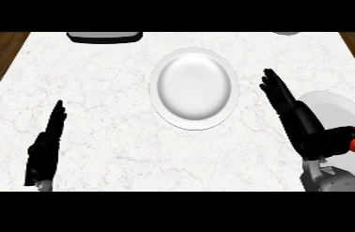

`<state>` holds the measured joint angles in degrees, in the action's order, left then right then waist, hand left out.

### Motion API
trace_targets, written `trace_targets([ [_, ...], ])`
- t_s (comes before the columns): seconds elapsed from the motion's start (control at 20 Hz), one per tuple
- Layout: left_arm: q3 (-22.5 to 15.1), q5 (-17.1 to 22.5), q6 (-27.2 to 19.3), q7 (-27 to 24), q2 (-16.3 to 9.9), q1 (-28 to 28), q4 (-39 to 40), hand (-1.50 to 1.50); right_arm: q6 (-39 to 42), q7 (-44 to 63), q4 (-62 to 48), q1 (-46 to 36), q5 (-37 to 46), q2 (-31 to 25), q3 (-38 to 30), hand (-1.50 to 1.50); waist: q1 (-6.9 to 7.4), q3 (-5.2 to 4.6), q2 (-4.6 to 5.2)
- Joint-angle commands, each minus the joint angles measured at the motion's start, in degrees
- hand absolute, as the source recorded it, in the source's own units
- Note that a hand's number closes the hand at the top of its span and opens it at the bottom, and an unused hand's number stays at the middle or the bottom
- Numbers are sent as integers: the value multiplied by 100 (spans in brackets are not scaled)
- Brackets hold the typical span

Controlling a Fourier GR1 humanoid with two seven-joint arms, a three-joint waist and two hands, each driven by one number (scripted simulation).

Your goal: Pick the tomato from the plate and place it in the plate

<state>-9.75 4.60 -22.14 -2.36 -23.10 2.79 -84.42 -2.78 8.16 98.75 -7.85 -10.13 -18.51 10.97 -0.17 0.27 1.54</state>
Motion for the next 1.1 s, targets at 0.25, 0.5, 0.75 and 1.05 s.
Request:
trace_targets([
  [0.25, 127, 402, 235, 838, 202, -396, 66, 0, 1984, 107, -534, 101, -2859, -1459, -2535, 150, -212, -2, -140],
  [0.5, -61, 513, 245, 751, 509, -116, 116, 0, 823, -1248, -535, 757, 1578, -2888, -2031, 150, -364, 10, -111],
  [0.75, -161, 512, 267, 942, 615, -242, 209, 0, 1323, -2514, -1933, 993, -1199, -1075, -3006, -150, -271, 41, -130],
  [1.05, -347, 377, 378, 1279, 612, -491, 110, 0, 3028, -4449, -3178, 1333, 85, -2360, -2785, -150, 33, -7, -125],
])
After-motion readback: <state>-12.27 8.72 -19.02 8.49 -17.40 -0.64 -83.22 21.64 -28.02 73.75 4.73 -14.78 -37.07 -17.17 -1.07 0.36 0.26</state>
